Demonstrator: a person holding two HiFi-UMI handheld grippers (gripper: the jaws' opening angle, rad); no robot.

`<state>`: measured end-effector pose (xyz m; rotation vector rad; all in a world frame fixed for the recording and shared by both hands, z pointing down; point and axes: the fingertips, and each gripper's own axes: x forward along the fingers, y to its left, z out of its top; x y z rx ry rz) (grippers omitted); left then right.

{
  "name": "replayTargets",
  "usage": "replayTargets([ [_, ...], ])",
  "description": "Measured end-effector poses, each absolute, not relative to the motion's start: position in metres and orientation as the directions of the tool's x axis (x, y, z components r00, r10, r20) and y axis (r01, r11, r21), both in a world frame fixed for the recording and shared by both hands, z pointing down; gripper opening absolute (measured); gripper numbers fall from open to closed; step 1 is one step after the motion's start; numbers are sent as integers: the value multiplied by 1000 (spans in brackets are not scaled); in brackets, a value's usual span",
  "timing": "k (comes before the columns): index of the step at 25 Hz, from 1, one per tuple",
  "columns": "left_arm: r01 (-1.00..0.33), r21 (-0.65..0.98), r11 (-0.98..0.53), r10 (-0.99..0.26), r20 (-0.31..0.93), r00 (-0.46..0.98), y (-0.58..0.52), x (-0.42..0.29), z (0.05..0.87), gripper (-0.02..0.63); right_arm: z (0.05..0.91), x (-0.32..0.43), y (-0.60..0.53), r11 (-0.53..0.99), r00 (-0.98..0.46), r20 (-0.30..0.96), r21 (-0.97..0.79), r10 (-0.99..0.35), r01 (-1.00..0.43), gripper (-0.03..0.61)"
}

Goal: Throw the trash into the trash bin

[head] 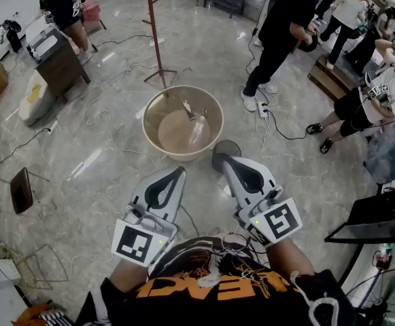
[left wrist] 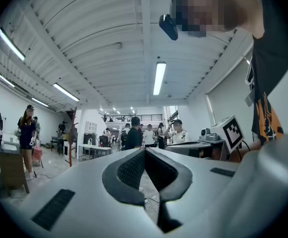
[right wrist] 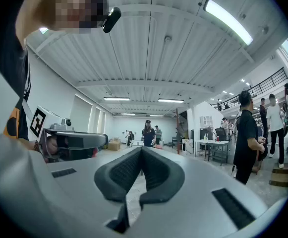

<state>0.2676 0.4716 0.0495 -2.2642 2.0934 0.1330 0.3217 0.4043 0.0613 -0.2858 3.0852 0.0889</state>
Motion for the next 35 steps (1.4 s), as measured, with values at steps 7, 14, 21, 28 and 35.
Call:
replayTargets([
  [7, -997, 32, -71, -992, -107, 68, 491, 251, 50, 18, 62, 308, 424, 980, -982, -38, 62, -185, -187, 12],
  [14, -997, 52, -62, -991, -118, 55, 507, 234, 50, 18, 55, 293, 443, 986, -986, -60, 42, -157, -159, 12],
  [21, -997, 64, -52, -992, -119, 44, 523, 210, 57, 18, 60, 271, 456, 989, -987, -69, 3, -146, -147, 12],
  [28, -998, 38, -49, -996, -79, 46, 531, 178, 77, 18, 71, 241, 472, 990, -987, -75, 12, -140, -141, 12],
  [35, -993, 90, -81, -994, -86, 73, 484, 171, 77, 18, 83, 235, 416, 979, -979, -21, -7, -202, -202, 12],
])
